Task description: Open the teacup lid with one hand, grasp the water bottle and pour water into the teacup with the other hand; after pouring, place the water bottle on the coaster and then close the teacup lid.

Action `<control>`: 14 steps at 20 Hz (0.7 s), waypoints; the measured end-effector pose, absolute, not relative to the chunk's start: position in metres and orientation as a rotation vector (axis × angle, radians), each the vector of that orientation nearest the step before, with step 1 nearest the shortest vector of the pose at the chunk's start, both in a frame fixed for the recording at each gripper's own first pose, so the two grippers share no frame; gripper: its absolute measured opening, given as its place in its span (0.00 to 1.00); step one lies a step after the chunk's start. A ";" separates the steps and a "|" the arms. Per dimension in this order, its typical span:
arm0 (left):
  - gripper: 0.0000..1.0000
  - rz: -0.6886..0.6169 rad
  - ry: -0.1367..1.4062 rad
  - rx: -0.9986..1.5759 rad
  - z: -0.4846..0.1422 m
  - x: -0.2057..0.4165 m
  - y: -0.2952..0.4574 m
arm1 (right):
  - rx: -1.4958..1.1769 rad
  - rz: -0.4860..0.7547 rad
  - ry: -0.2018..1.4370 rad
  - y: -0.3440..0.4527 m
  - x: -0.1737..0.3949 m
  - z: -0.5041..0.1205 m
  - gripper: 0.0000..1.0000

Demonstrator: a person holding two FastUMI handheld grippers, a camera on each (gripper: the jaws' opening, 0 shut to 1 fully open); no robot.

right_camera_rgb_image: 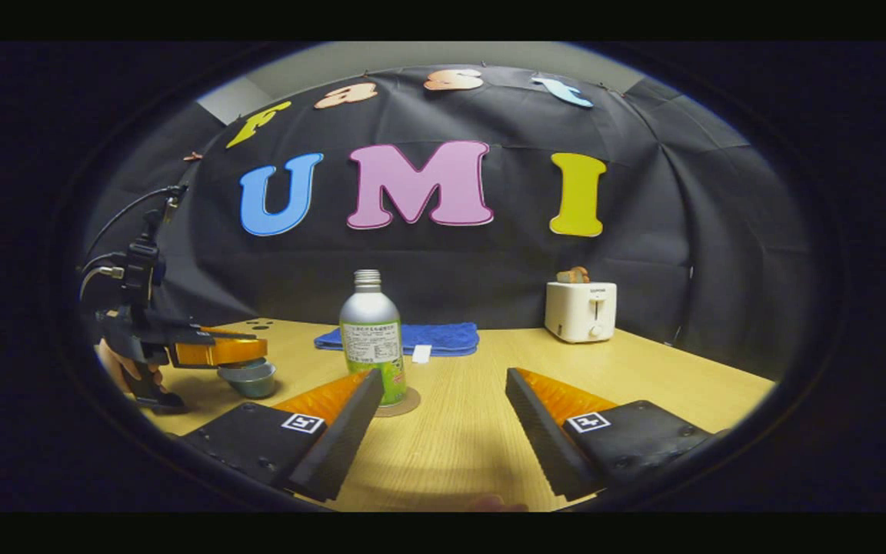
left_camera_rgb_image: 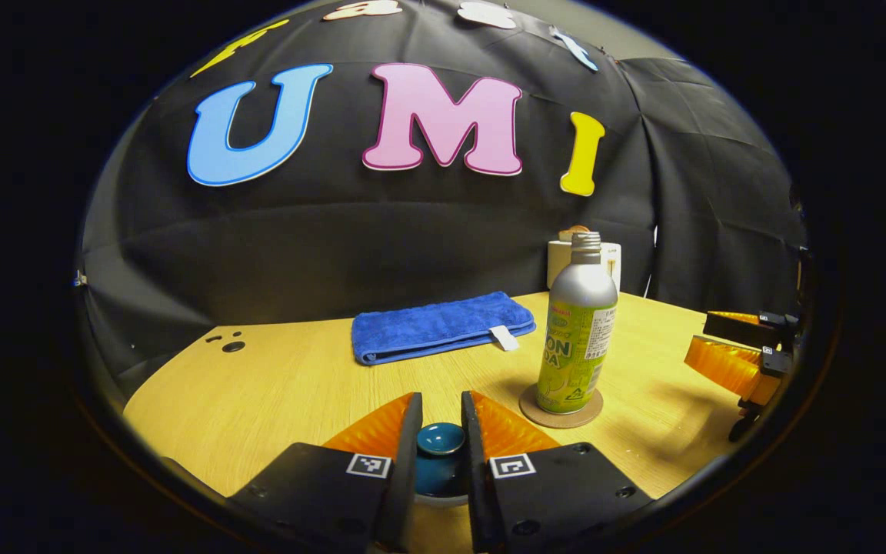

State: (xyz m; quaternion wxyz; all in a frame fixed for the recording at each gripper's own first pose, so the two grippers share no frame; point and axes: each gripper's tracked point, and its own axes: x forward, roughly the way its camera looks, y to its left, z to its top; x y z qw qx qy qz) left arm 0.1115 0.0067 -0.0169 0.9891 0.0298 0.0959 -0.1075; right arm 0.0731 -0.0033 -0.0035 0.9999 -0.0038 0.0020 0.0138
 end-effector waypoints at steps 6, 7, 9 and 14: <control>0.36 -0.206 0.228 0.081 -0.027 0.114 0.008 | -0.008 0.005 0.002 -0.006 0.075 -0.004 0.98; 0.33 -0.205 0.231 0.084 -0.028 0.115 0.009 | -0.008 0.007 0.002 -0.005 0.076 -0.004 0.98; 0.33 -0.199 0.240 0.087 -0.031 0.116 0.011 | -0.008 0.015 0.002 -0.002 0.075 -0.004 0.98; 0.34 -0.203 0.241 0.064 -0.034 0.116 0.010 | -0.007 0.021 0.002 -0.002 0.076 -0.005 0.98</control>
